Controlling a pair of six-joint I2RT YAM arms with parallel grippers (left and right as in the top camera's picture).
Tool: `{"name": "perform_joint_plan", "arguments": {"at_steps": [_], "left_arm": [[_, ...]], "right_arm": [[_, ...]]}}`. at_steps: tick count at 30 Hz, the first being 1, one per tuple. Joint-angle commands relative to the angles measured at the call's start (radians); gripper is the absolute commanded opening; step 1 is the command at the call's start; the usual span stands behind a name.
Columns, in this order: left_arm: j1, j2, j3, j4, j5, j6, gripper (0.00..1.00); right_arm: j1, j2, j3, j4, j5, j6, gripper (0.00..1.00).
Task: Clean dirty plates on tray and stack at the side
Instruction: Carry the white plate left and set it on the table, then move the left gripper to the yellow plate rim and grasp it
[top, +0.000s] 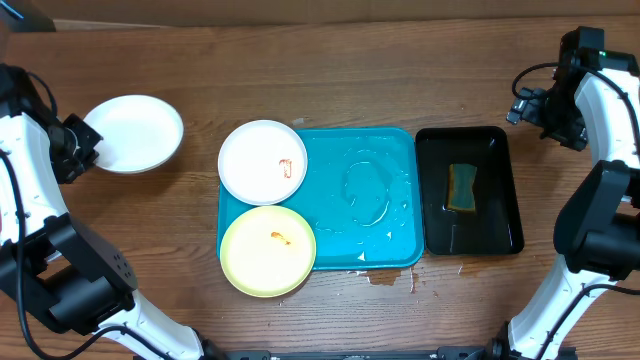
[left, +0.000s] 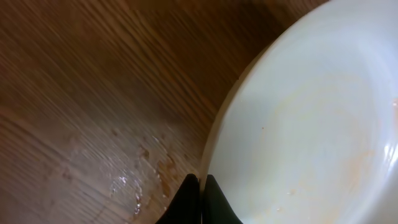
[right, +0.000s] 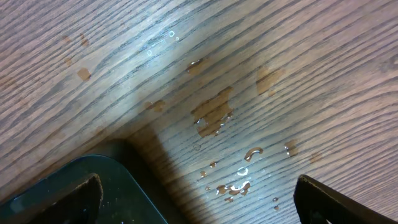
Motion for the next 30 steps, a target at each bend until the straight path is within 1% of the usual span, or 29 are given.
{"name": "perform_joint_plan", "arguments": {"at_steps": [1,6,12,14,15,16,18,19,20,21,25,27,29,30], "left_arm": [[-0.011,0.011,-0.065,0.041,-0.051,-0.022,0.04],[-0.014,0.011,-0.176,0.146,-0.05,-0.022,0.04],[-0.027,0.011,-0.261,0.225,-0.009,-0.021,0.04],[-0.029,0.011,-0.269,0.231,-0.009,-0.021,0.1],[-0.031,0.011,-0.27,0.23,-0.009,-0.021,0.16],[-0.032,0.011,-0.27,0.23,-0.008,-0.021,0.28],[-0.034,0.011,-0.27,0.226,0.007,-0.016,0.72],[-0.034,0.011,-0.27,0.224,0.031,0.001,0.89],[-0.034,0.011,-0.27,0.216,0.071,0.026,0.96],[-0.034,0.011,-0.27,0.207,0.106,0.039,1.0],[-0.039,0.011,-0.27,0.115,0.251,0.043,1.0],[-0.049,0.011,-0.27,0.034,0.304,0.046,0.9],[-0.071,0.006,-0.271,-0.061,0.312,0.074,0.89],[-0.081,0.002,-0.275,-0.079,0.308,0.086,0.88]], "right_arm": [[0.003,-0.031,0.019,0.004,0.008,0.0,1.0],[0.003,-0.031,0.019,0.004,0.008,0.0,1.0],[0.003,-0.031,0.019,0.004,0.007,0.0,1.0],[0.003,-0.031,0.019,0.004,0.008,0.0,1.0],[0.003,-0.031,0.019,0.004,0.007,0.0,1.0],[0.003,-0.031,0.019,0.004,0.007,0.0,1.0],[0.003,-0.031,0.019,0.004,0.008,0.0,1.0],[0.003,-0.031,0.019,0.004,0.008,0.0,1.0],[0.003,-0.031,0.019,0.004,0.008,0.0,1.0],[0.003,-0.031,0.019,0.004,0.008,0.0,1.0],[0.003,-0.031,0.019,0.004,0.008,0.0,1.0],[0.003,-0.031,0.019,0.004,0.007,0.0,1.0],[0.003,-0.031,0.019,0.004,0.007,0.0,1.0],[0.003,-0.031,0.019,0.004,0.007,0.0,1.0]]}}
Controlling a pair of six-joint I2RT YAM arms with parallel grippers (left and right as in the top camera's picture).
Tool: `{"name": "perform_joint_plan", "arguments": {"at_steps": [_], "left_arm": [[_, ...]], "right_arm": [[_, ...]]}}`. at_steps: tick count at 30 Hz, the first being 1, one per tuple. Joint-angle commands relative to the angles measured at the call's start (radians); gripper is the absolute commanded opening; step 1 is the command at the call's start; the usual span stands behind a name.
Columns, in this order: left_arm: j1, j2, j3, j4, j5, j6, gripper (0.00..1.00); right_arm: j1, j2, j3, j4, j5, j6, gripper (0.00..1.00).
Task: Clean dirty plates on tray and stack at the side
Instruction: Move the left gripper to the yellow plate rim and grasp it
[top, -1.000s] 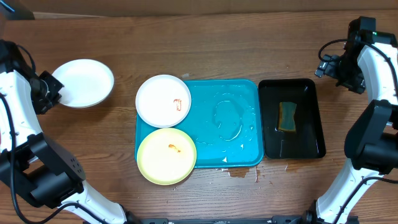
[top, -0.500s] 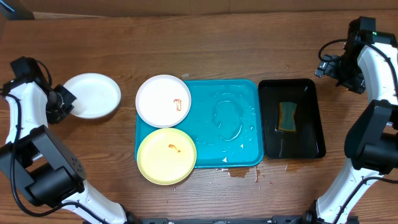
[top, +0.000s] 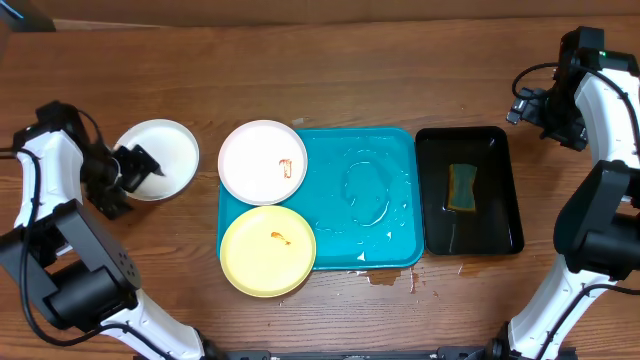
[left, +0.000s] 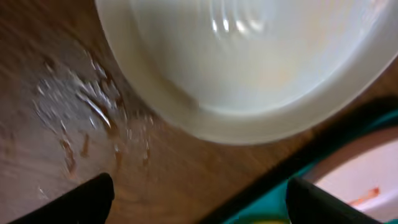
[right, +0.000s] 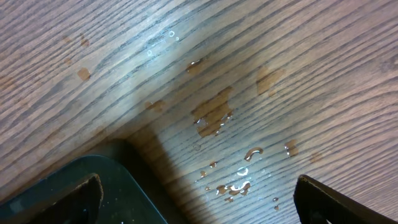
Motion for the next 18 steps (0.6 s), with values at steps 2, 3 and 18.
{"name": "perform_joint_plan", "arguments": {"at_steps": [2,3,18], "left_arm": [[-0.067,-0.02,-0.026,-0.072,0.076,0.062,0.86],[-0.079,-0.032,-0.035,-0.085,0.075,0.062,0.86],[-0.313,-0.584,-0.245,-0.187,0.074,0.053,0.77]], "right_arm": [[0.003,-0.031,0.019,0.003,0.008,0.0,1.0],[0.003,-0.031,0.019,0.003,0.008,0.0,1.0],[0.003,-0.031,0.019,0.003,0.008,0.0,1.0]]}}
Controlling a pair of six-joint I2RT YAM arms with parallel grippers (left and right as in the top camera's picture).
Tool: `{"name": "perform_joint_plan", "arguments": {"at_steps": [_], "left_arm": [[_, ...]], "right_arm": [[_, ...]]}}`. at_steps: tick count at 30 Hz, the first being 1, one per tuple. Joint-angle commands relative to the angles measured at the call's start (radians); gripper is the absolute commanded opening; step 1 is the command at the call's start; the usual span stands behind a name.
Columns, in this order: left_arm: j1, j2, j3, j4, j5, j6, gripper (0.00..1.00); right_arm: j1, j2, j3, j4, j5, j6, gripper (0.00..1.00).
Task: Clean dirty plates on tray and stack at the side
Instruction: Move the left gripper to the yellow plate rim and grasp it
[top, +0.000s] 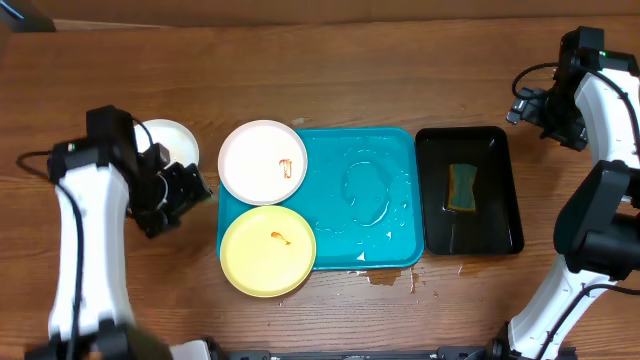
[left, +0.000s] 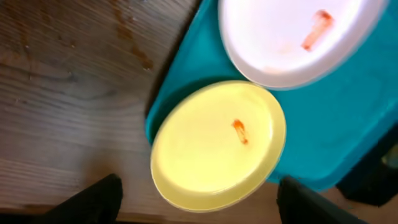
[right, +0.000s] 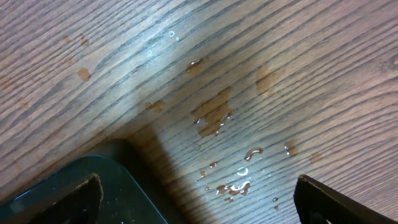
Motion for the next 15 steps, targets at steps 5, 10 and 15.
{"name": "perform_joint_plan", "arguments": {"at_steps": [5,10,15], "left_arm": [[-0.199,-0.24,-0.106,-0.066,-0.021,-0.042,0.65],[-0.306,-0.3,-0.195,-0.077,-0.161,-0.201,0.63],[-0.328,-0.299,-0.309,-0.05,-0.175,-0.288,0.5]], "right_arm": [[0.003,-0.031,0.019,0.003,0.008,0.0,1.0],[0.003,-0.031,0.019,0.003,0.008,0.0,1.0],[0.003,-0.031,0.019,0.003,0.008,0.0,1.0]]}}
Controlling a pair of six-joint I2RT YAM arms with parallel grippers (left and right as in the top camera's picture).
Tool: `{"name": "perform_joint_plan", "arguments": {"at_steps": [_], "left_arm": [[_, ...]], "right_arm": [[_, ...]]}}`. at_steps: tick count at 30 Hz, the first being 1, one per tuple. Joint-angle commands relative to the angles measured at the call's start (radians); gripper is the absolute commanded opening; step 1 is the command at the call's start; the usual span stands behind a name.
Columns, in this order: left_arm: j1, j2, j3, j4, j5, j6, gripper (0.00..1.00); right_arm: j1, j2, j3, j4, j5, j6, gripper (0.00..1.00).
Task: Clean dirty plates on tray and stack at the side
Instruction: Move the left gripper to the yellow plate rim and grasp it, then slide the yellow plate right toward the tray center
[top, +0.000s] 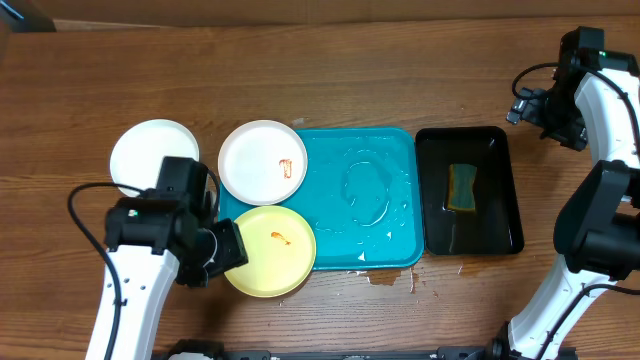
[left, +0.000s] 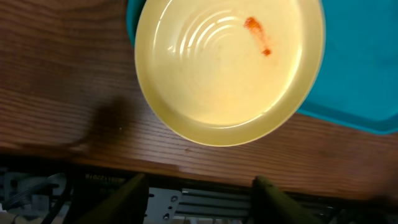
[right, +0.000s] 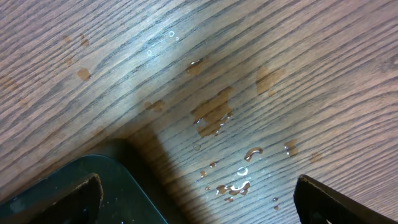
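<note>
A yellow plate (top: 268, 250) with a red smear lies on the front left corner of the teal tray (top: 365, 195). The left wrist view shows the same yellow plate (left: 230, 68) from above. A white plate (top: 262, 162) with a red smear rests on the tray's back left corner. Another white plate (top: 153, 155), with no smear on it, sits on the table left of the tray. My left gripper (top: 222, 252) is open at the yellow plate's left edge, and its fingers (left: 134, 186) hold nothing. My right gripper (top: 522, 105) hangs open over the wet table, far from the plates.
A black tray (top: 468, 190) holding a sponge (top: 462, 187) stands right of the teal tray; its corner (right: 93, 193) shows under the right wrist. Water drops (right: 214, 115) lie on the wood there, and a small puddle (top: 385, 277) sits at the teal tray's front edge.
My left gripper has moved from beside the clean white plate toward the table's front, to the yellow plate's left edge. The right arm has not moved.
My left gripper was shut on the clean white plate's rim at the far left of the table. Then it stood open beside that plate, which lay nearer the tray. After that it was by the tray's left side, and now it is at the yellow plate.
</note>
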Motion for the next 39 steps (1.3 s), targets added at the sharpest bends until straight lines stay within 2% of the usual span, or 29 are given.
{"name": "perform_joint_plan", "arguments": {"at_steps": [1,10,20,25,30,31,39], "left_arm": [[-0.006,-0.006,-0.079,0.023,-0.051,-0.1,0.49],[-0.006,0.028,-0.27,0.211,-0.079,-0.153,0.46],[-0.006,0.143,-0.335,0.306,-0.117,-0.161,0.45],[-0.006,0.194,-0.349,0.345,-0.117,-0.158,0.35],[-0.006,0.202,-0.348,0.364,-0.051,-0.07,0.08],[-0.006,0.202,-0.348,0.361,-0.039,-0.054,0.06],[-0.006,0.2,-0.341,0.349,0.087,0.033,0.04]], "right_arm": [[0.003,-0.031,0.019,0.004,0.008,0.0,1.0],[0.003,-0.031,0.019,0.004,0.008,0.0,1.0],[0.003,-0.031,0.019,0.004,0.007,0.0,1.0],[0.003,-0.031,0.019,0.004,0.007,0.0,1.0],[0.003,-0.031,0.019,0.004,0.007,0.0,1.0],[0.003,-0.031,0.019,0.004,0.008,0.0,1.0],[0.003,-0.031,0.019,0.004,0.008,0.0,1.0]]}}
